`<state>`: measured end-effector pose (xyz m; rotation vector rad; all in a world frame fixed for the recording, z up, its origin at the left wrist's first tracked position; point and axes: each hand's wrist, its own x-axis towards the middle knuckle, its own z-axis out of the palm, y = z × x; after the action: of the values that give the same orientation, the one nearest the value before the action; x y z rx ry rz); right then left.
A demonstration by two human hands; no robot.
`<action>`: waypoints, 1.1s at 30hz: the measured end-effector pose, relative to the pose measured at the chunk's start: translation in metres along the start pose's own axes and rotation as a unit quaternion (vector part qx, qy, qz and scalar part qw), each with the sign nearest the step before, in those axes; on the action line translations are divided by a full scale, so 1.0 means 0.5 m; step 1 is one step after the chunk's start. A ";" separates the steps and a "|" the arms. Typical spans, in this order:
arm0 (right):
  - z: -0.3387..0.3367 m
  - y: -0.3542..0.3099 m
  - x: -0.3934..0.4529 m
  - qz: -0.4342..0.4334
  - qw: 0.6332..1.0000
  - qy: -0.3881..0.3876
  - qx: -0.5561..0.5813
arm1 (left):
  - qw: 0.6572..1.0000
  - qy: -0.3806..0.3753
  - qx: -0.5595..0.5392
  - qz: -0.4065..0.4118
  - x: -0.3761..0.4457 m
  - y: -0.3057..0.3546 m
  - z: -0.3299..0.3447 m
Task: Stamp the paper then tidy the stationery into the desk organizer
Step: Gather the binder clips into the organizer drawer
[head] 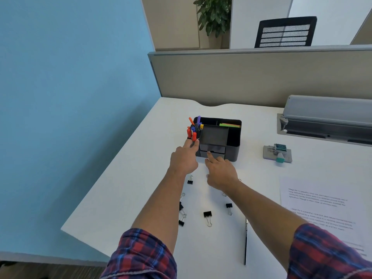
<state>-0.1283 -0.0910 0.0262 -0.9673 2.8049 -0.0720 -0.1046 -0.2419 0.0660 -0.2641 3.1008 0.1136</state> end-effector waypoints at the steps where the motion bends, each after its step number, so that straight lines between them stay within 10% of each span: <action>1: -0.001 0.000 -0.001 0.001 1.000 -0.003 0.000 | 1.000 -0.001 0.002 -0.001 0.000 0.000 0.000; 33: 0.004 0.021 0.014 0.055 0.987 0.074 0.128 | 1.000 -0.008 0.011 -0.013 0.011 0.003 0.015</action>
<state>-0.1397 -0.0869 0.0223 -0.7743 2.8817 -0.4949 -0.1103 -0.2410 0.0583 -0.3018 3.0799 0.0809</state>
